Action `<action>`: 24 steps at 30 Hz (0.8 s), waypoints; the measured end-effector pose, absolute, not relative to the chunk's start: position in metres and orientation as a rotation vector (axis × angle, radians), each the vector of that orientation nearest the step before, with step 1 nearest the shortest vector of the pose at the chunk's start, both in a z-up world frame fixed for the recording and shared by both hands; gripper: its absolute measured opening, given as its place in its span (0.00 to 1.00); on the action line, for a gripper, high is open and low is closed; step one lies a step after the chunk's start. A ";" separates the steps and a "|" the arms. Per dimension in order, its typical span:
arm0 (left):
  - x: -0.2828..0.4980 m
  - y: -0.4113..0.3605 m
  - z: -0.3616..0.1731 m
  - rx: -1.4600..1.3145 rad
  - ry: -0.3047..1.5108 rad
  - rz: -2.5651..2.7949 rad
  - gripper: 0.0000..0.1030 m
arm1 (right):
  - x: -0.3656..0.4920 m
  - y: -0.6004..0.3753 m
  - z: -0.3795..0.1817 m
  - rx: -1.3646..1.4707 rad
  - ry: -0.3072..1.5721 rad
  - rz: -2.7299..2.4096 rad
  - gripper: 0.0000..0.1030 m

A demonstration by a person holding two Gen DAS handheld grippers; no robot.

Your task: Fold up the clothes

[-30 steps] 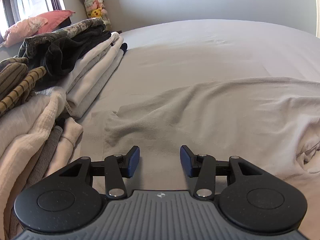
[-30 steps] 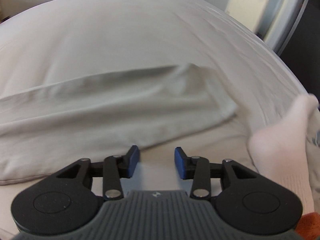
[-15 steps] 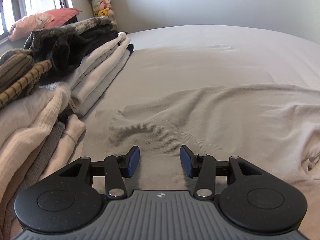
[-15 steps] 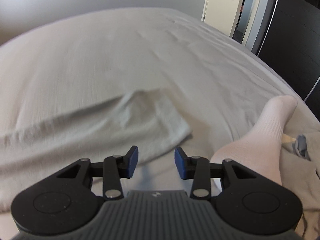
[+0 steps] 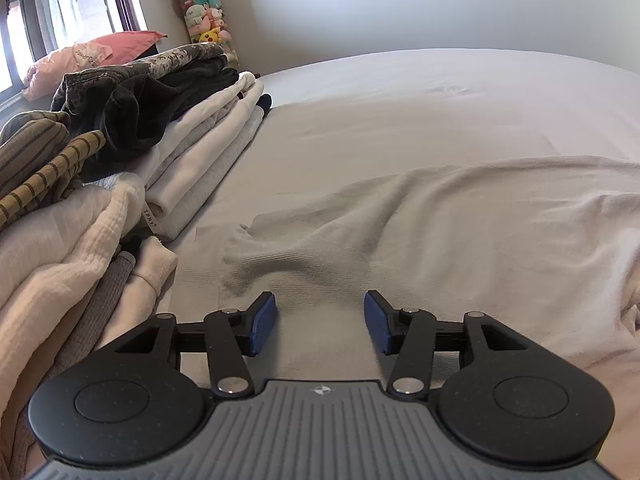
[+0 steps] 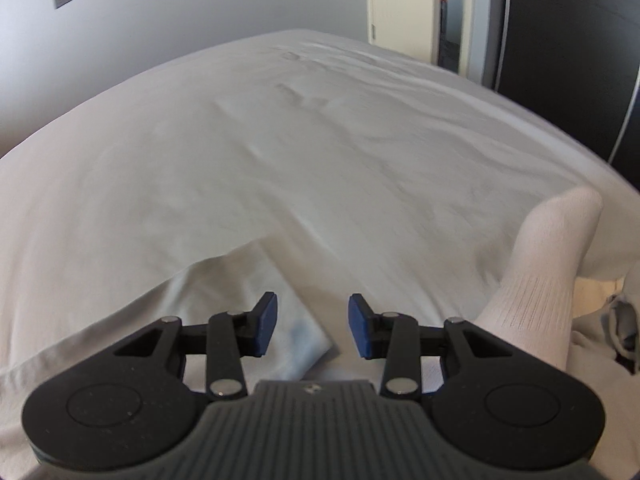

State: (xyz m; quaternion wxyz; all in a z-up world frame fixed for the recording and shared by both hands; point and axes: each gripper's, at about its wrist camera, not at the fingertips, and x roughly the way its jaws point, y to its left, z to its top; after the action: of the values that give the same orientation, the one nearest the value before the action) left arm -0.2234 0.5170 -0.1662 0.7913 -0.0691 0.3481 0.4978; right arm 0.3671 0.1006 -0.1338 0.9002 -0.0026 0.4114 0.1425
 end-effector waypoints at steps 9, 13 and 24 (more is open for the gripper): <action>-0.222 0.516 -0.168 -0.137 0.747 1.074 0.59 | 0.369 0.093 -0.157 0.114 0.914 0.312 0.10; -0.224 0.517 -0.166 -0.153 0.744 1.071 0.59 | 0.350 0.098 -0.136 0.028 0.822 0.274 0.08; -0.226 0.518 -0.165 -0.153 0.750 1.072 0.59 | 0.357 0.111 -0.150 -0.118 0.876 0.210 0.10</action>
State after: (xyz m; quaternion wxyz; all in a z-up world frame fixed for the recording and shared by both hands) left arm -0.2258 0.5183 -0.1646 0.7909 -0.0710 0.3486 0.4979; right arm 0.3568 0.1111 -0.1502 0.8986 -0.0568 0.4231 0.1014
